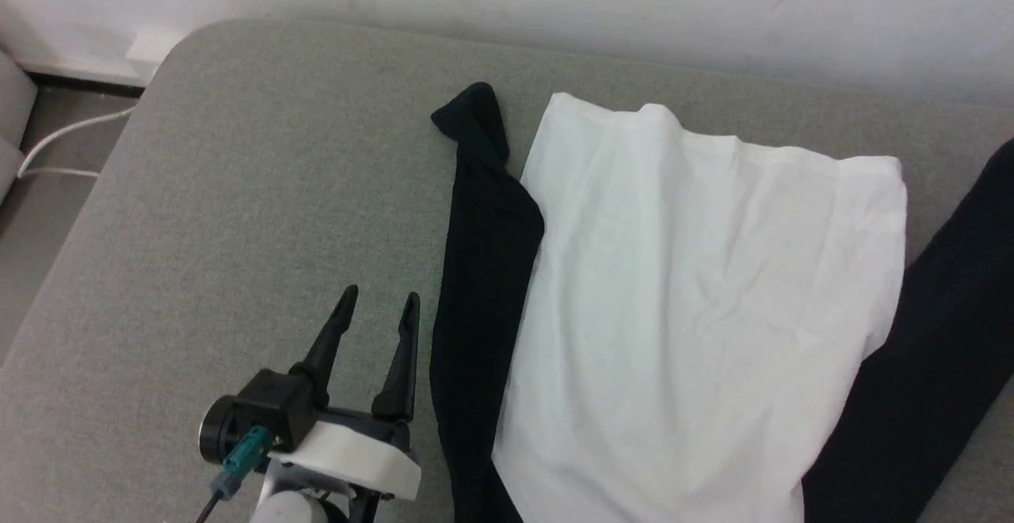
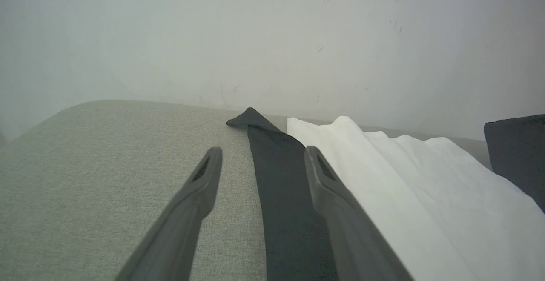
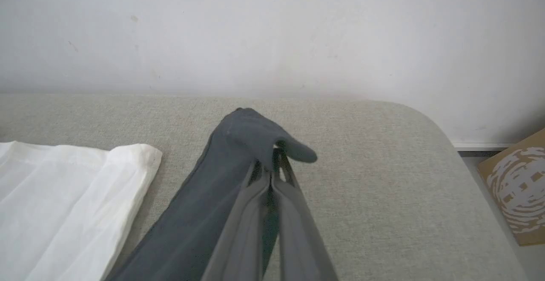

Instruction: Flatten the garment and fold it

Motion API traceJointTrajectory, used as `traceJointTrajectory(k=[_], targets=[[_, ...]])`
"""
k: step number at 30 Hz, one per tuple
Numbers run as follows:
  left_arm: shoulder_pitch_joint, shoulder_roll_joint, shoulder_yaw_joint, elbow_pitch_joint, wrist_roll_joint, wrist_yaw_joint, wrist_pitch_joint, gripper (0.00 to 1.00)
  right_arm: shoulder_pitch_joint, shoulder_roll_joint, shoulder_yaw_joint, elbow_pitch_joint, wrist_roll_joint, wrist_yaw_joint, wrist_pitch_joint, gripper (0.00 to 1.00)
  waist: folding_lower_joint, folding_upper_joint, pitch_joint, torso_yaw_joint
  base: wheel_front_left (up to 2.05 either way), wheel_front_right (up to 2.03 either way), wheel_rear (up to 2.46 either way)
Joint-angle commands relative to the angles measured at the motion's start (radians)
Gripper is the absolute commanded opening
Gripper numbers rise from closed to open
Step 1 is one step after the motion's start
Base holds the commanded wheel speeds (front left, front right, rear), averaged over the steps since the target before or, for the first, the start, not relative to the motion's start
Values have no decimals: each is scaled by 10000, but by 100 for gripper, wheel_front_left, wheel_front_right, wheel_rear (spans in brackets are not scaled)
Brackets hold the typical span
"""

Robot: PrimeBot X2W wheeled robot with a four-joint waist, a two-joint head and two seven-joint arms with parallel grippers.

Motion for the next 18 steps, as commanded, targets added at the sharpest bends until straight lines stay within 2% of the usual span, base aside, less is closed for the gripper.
traceJointTrajectory(k=[1,5,11,15,18], targets=[[211,-20,79,40,60,-21,-49,100,158,-60,-94,-108,83,-21,-145,0,1,0,-791,-435,0,0,0],[572,35,184,55,34,-34,-49,100,539,-185,-312,-653,68,-21,-391,0,1,0,-1282,-567,0,0,0],[1010,116,282,-6,-13,-7,-49,100,1263,167,-472,-2287,-12,-21,-351,0,1,0,-1801,-666,0,0,0],[1256,164,297,-97,-43,52,-48,100,2170,970,-672,-4495,-273,-21,134,0,1,0,-2128,-625,0,0,0],[1431,204,294,-205,-66,106,-3,100,3054,2098,-751,-6635,-656,-21,871,0,1,0,-2297,-555,0,0,0]])
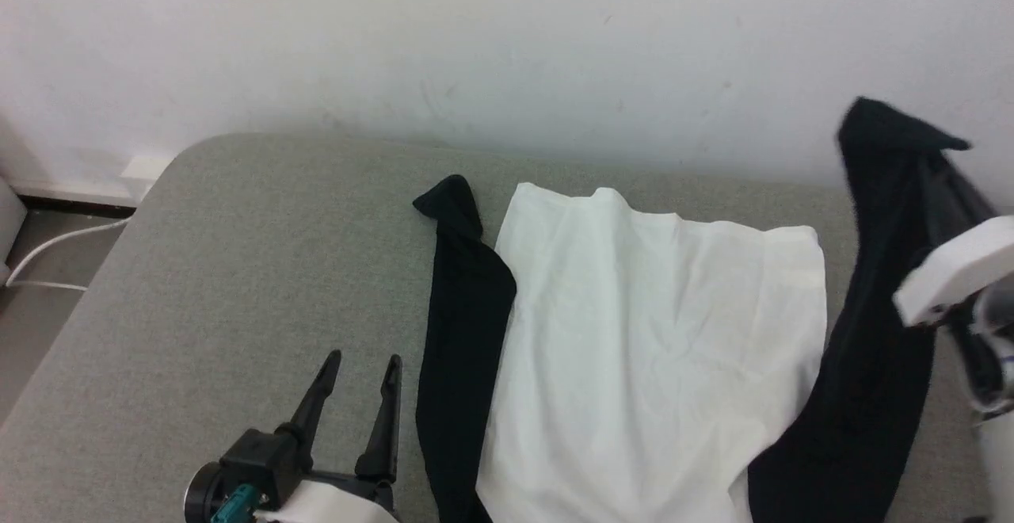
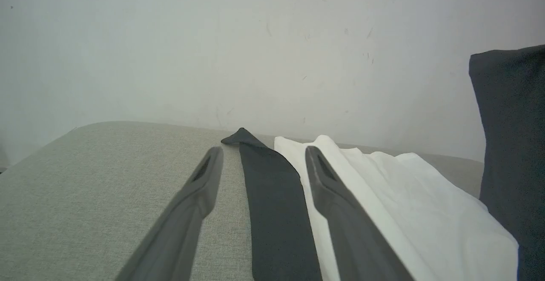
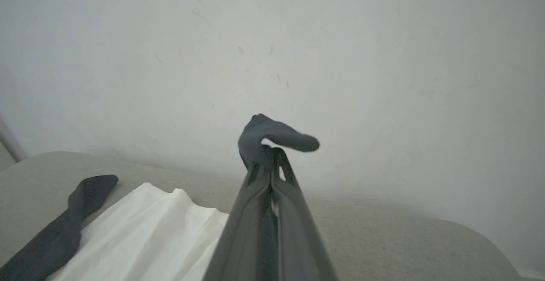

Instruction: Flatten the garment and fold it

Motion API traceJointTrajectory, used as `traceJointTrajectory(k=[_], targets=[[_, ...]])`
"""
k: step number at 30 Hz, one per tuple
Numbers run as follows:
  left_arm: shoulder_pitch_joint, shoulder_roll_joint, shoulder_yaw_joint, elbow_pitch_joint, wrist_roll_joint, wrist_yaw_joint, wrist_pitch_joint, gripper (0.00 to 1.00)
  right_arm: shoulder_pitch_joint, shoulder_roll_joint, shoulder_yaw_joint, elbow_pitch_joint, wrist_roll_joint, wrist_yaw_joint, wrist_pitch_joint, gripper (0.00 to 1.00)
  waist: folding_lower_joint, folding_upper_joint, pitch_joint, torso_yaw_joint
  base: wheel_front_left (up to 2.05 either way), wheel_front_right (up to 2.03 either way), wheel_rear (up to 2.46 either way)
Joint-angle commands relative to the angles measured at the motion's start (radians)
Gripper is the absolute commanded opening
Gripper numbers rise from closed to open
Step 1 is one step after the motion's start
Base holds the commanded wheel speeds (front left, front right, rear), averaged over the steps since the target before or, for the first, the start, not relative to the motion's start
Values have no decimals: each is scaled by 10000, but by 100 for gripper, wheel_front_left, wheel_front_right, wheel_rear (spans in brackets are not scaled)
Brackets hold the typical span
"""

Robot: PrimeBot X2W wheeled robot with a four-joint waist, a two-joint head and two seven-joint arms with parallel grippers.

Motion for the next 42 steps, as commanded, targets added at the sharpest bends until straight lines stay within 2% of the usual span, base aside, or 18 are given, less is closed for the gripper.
traceJointTrajectory(k=[1,5,9,22,28,32,34,42], targets=[[120,71,35,-55,-35,65,1,100,238,327,81,-288,-100,-17,129,0,3,0,-176,32,0,0,0],[226,105,6,-221,-54,112,69,100,1388,2063,830,-2518,-582,-17,1304,0,3,0,-113,204,0,0,0],[178,107,-57,-305,-81,105,114,100,2013,2693,1752,-2897,-912,-17,1601,0,3,0,67,503,0,0,0],[-41,4,-238,-199,-165,123,158,100,1645,2812,3755,495,-903,-17,425,0,3,0,733,1412,0,0,0],[-178,-43,-275,-44,-192,112,108,100,1629,2813,5149,1491,-1075,-17,1109,0,3,0,867,1485,0,0,0],[-290,-62,-300,84,-198,101,83,100,1714,2813,5563,1969,-1152,-17,1659,0,3,0,873,1397,0,0,0],[-332,-61,-300,128,-211,94,72,100,1664,2813,5571,2066,-1258,-17,1685,100,3,0,857,1305,0,0,0],[-346,53,-230,188,-243,83,31,100,1255,2749,5295,1340,-1076,-17,1555,100,3,0,631,550,0,0,0]])
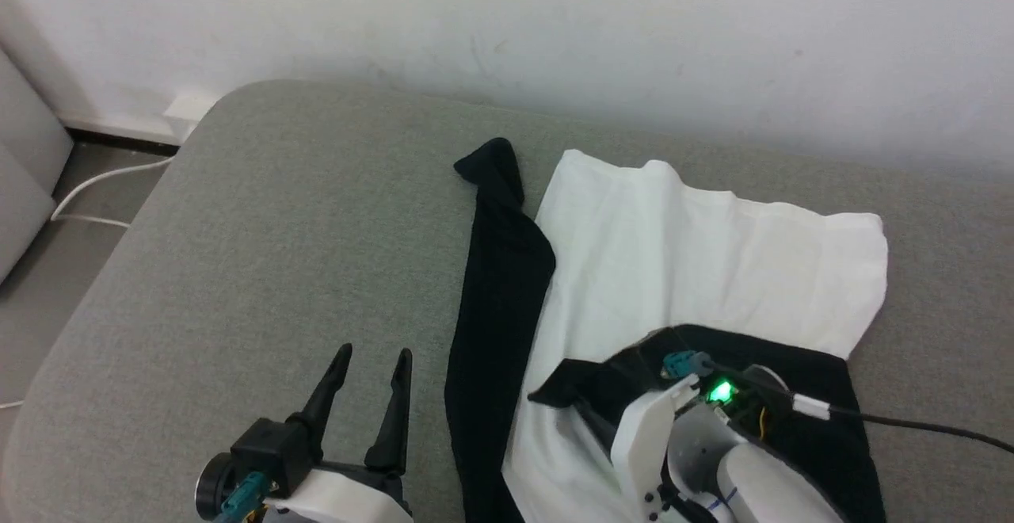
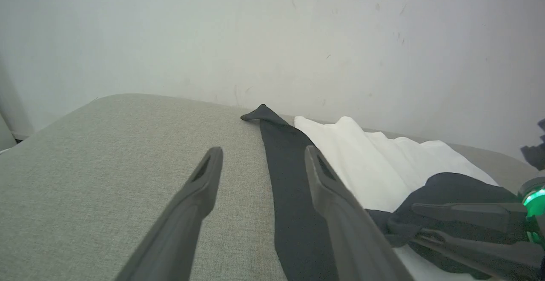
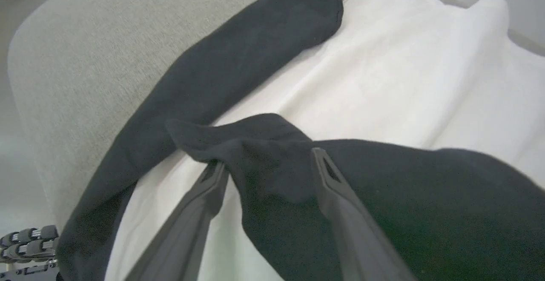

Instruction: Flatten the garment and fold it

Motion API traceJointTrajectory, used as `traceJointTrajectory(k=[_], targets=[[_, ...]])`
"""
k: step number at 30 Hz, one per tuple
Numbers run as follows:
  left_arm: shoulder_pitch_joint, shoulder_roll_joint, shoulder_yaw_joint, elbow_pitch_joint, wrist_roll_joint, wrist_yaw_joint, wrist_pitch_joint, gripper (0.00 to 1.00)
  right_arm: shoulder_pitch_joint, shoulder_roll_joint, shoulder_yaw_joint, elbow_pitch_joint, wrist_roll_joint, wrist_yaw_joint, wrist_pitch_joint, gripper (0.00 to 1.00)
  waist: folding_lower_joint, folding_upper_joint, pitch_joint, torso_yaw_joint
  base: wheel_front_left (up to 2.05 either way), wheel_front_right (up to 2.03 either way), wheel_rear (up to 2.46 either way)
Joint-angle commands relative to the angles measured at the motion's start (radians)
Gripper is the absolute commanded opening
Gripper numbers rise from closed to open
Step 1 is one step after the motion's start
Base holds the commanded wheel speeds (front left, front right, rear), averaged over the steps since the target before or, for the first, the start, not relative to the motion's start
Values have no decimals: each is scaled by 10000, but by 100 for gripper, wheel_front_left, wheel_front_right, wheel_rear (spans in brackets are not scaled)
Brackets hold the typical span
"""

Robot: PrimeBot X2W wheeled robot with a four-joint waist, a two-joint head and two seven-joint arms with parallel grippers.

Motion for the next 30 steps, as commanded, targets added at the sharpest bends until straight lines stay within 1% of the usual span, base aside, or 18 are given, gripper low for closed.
traceJointTrajectory(k=[1,3,8,11,14,17,20,23,27,28,30], targets=[[-119,68,40,19,-72,7,-60,100,-184,-124,-85,-266,156,-19,-81,100,-1,0,-160,-373,0,0,0],[-140,100,81,6,-82,11,-70,100,-250,-393,-406,-793,299,-19,-120,100,-1,0,-232,-614,0,0,0],[-136,99,197,-91,-103,68,-101,100,-246,-1296,-1369,-2325,229,-19,-335,100,-1,0,-335,-1196,0,0,0],[-149,66,292,-192,-136,88,-117,100,-67,-1687,-2160,-3255,111,-19,-859,100,-1,0,-319,-1467,0,0,0],[-203,14,496,-297,-211,110,-133,100,299,-1957,-3050,-3961,-368,-19,-1634,100,-1,0,-276,-1687,0,0,0],[-252,-138,816,-504,-300,119,-143,100,884,-1887,-3894,-4410,-908,-19,-2519,100,-1,0,-220,-1866,0,0,0],[-233,-276,1145,-730,-240,66,-145,100,1588,-1472,-4679,-4821,-1313,-19,-3411,100,-1,0,-152,-2008,0,0,0],[-225,-375,1465,-839,-153,-18,-146,100,2206,-806,-5314,-5217,-1468,-19,-4192,100,-1,0,-7,-2212,0,0,0],[-406,-298,1617,-585,7,-212,-147,100,2654,-292,-5749,-5626,-1506,-19,-4632,100,-1,0,358,-2576,0,0,0],[-525,-208,1616,-422,49,-235,-101,100,2689,-222,-5789,-5724,-1501,-19,-4681,100,-1,0,493,-2684,0,0,0],[-923,78,1577,-39,134,-322,340,100,2718,-139,-5776,-5854,-1519,-19,-4717,100,-1,0,789,-2895,0,0,0]])
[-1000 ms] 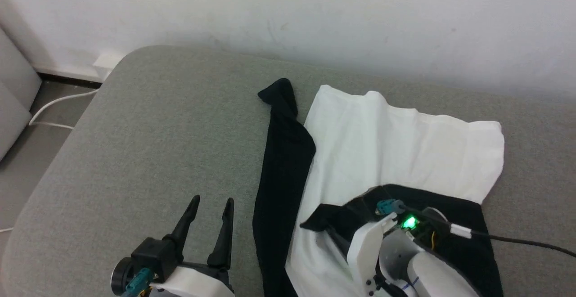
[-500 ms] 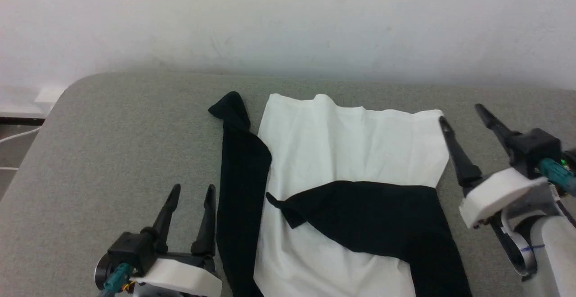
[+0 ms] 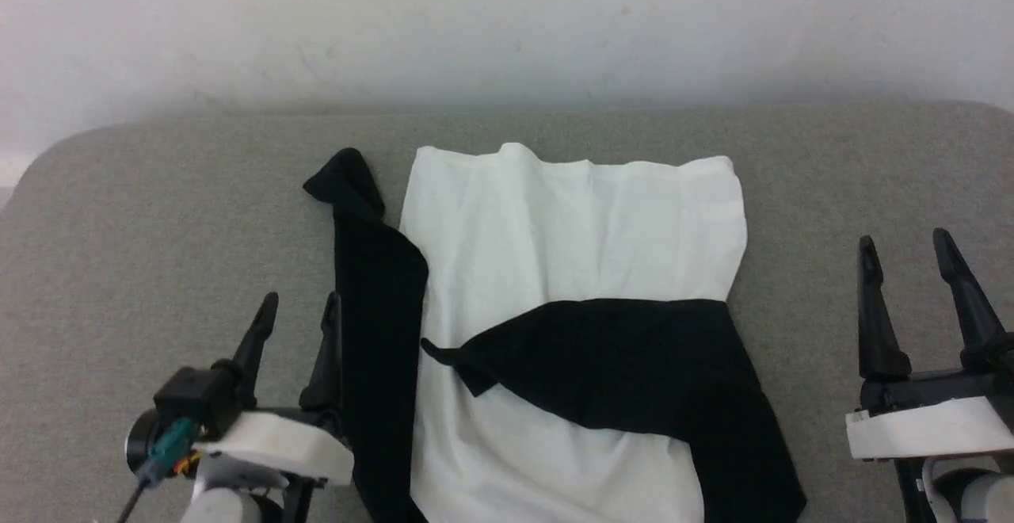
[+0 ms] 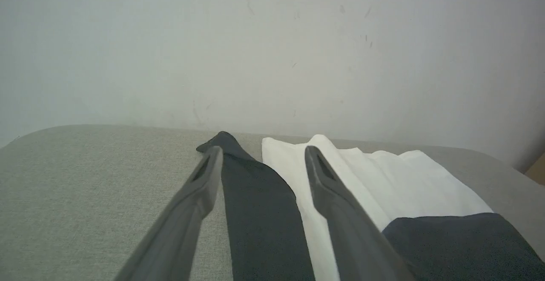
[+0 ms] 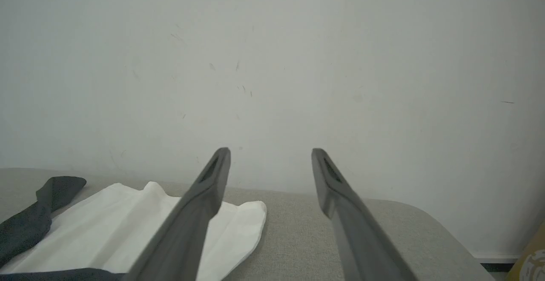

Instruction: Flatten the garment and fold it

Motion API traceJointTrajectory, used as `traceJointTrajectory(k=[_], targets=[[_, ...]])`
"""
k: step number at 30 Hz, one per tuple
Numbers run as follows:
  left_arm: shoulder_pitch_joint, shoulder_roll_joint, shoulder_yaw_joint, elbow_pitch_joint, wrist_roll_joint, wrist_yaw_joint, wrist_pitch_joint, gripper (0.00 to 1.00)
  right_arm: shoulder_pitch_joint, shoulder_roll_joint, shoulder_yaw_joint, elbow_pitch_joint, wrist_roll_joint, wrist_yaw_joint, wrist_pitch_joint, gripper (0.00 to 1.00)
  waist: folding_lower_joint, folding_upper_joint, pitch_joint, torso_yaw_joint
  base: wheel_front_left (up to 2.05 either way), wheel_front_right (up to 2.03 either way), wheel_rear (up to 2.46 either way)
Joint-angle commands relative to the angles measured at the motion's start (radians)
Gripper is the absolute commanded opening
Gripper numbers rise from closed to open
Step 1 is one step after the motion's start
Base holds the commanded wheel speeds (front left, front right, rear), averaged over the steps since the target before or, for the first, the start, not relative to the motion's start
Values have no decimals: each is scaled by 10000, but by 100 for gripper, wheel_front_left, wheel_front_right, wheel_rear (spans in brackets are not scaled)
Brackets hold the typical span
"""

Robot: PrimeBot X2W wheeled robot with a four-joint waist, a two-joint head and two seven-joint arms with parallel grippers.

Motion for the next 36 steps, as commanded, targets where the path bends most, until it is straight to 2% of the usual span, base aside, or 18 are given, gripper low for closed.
traceJointTrajectory(k=[1,5,11,13,14,17,20,24,28,30,34,36], targets=[[-563,297,24,214,98,-124,319,100,39,70,31,-116,-76,-9,-58,100,0,0,621,-515,0,0,0],[-2020,860,126,976,-200,-375,1943,100,-98,140,-56,-395,-66,-9,-62,100,0,0,1343,-943,0,0,0],[-4726,1946,301,2631,-987,-716,5560,100,-371,195,-43,-558,116,-9,-142,100,0,0,2340,-1585,0,0,0],[-5611,2177,514,3255,-1350,-684,6553,100,-453,204,-8,-515,179,-9,-199,100,0,0,2591,-1758,0,0,0],[-5611,2177,514,3255,-1350,-684,6553,100,-453,204,-8,-515,179,-9,-199,100,0,0,2591,-1758,0,0,0],[-6656,2488,669,4054,-1675,-565,7867,100,-583,212,77,-365,274,-9,-283,100,0,0,2896,-2001,0,0,0],[-7397,2583,826,4636,-1994,-293,8919,100,-706,214,148,-213,428,-9,-375,100,0,0,3129,-2150,0,0,0],[-7953,3065,680,5311,-1645,141,9695,100,-847,215,285,-16,530,-9,-457,100,0,0,3396,-2286,0,0,0],[-8205,3376,604,5908,-1337,547,9917,100,-1010,216,436,143,571,-9,-506,100,0,0,3586,-2360,0,0,0],[-8213,3490,492,6172,-1196,590,9958,100,-1066,216,512,208,583,-9,-521,100,0,0,3656,-2373,0,0,0],[-8227,3305,576,6536,-1495,460,9974,100,-1134,217,621,338,590,-9,-537,100,0,0,3726,-2345,0,0,0],[-8245,3195,649,6605,-1694,294,9836,0,-1159,217,600,419,568,-9,-542,100,0,0,3717,-2299,0,0,0]])
